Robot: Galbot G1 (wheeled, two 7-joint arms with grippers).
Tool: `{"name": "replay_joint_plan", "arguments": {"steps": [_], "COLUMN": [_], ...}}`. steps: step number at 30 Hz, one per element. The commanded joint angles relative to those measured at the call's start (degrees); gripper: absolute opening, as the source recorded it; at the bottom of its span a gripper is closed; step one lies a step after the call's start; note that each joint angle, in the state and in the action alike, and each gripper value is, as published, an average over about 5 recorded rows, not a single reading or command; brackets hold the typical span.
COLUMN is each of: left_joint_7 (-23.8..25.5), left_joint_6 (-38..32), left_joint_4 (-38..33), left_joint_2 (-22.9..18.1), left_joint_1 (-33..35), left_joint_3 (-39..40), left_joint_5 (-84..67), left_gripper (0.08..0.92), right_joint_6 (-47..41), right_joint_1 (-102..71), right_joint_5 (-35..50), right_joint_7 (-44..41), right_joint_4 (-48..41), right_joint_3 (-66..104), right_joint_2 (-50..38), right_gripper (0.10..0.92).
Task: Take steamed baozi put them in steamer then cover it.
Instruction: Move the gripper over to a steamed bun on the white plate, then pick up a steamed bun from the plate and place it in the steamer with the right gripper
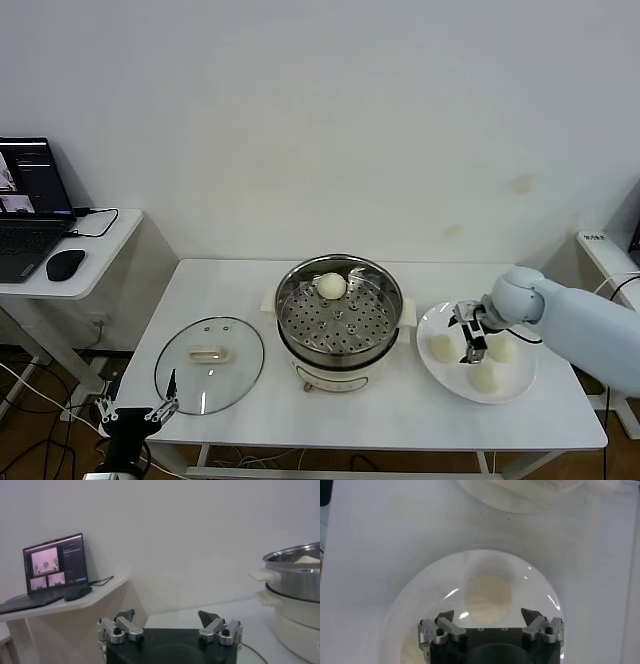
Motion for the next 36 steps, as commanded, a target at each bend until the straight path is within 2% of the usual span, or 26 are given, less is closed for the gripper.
{"name": "replay_joint_plan", "arguments": {"steps": [1,15,29,36], "left_joint_7": [0.0,0.0,-0.1,-0.1], "left_joint_6": [-0.1,-0.2,-0.4,-0.4], "left_joint_4": [0.1,0.2,-0.1,-0.4], "left_joint_2": [-0.1,-0.5,-1.0,-0.7], "left_joint_1": [0.0,0.0,0.2,0.1], "left_joint_3": [-0.1,-0.1,0.1,0.1], "left_joint_5": [0.0,0.0,0.0,0.0], "left_gripper": [0.823,0.823,0.823,0.823], "right_joint_6": [-0.2,-0.6,-1.0,-1.9], "right_joint_1": [-3.4,-3.8,-2.9,2.0], "right_joint_5": [-0.9,-2.1,-1.9,0.9], "right_joint_7": [0.2,1.1,0.6,-0.3], "right_joint_4": [-2.5,-4.0,-2.5,1.2], "right_joint_3": [2.4,3.6,3.5,2.1], "right_joint_2": [2.2,3.7,2.3,-1.0], "right_gripper": [0.823,0.73,0.57,0.557]}}
